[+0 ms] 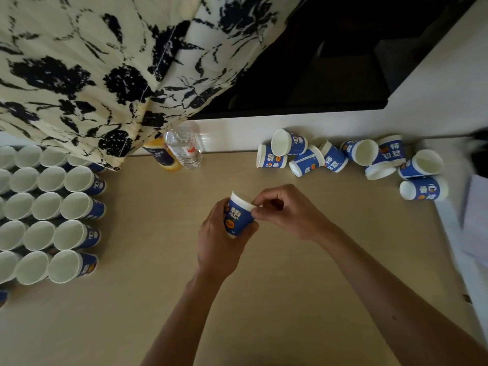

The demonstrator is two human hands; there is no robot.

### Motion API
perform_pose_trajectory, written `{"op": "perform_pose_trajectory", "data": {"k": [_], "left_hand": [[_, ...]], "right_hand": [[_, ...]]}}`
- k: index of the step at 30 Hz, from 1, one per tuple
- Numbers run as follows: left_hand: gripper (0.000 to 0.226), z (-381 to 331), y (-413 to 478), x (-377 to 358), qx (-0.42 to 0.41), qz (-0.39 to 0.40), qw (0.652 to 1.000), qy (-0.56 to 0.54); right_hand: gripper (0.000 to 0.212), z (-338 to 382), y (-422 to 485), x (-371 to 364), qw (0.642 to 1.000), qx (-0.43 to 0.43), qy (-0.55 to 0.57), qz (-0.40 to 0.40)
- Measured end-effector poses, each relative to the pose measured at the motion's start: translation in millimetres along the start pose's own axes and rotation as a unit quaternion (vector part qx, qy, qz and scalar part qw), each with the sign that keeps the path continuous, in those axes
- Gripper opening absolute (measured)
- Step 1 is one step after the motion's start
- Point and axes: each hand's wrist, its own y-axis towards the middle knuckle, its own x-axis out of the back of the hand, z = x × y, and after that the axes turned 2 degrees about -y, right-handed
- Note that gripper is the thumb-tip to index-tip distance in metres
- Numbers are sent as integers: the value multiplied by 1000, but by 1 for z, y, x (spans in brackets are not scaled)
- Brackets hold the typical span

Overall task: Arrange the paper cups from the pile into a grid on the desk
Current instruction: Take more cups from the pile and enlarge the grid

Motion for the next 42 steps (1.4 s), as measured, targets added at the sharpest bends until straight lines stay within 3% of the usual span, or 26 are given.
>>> {"op": "perform_pose_trajectory", "data": {"k": [3,7,11,14,17,25,32,42], "left_hand": [[50,-3,-3,-2,19,-29,999,-18],[52,-4,-12,0,56,-62,995,-58],[51,-3,-27,2,68,-75,991,-85],[51,-1,-38,4,70,-89,990,-89],[53,2,-49,6,74,-102,988,-87],[54,9,-71,12,88,-133,984,-73],[50,12,-100,12,97,-159,980,-74],[52,38,-173,32,112,-178,972,-101]], "right_hand": [[26,-20,5,23,995,20,25,-91],[56,-75,38,55,928,6,-168,-333],[78,-110,84,69,878,-35,-340,-334],[74,-122,108,69,847,-33,-420,-325],[69,-127,124,65,838,-33,-441,-320],[63,-124,121,65,830,26,-426,-358],[58,-108,71,61,852,71,-301,-423],[62,-94,-59,-28,901,-17,-112,-418]]}}
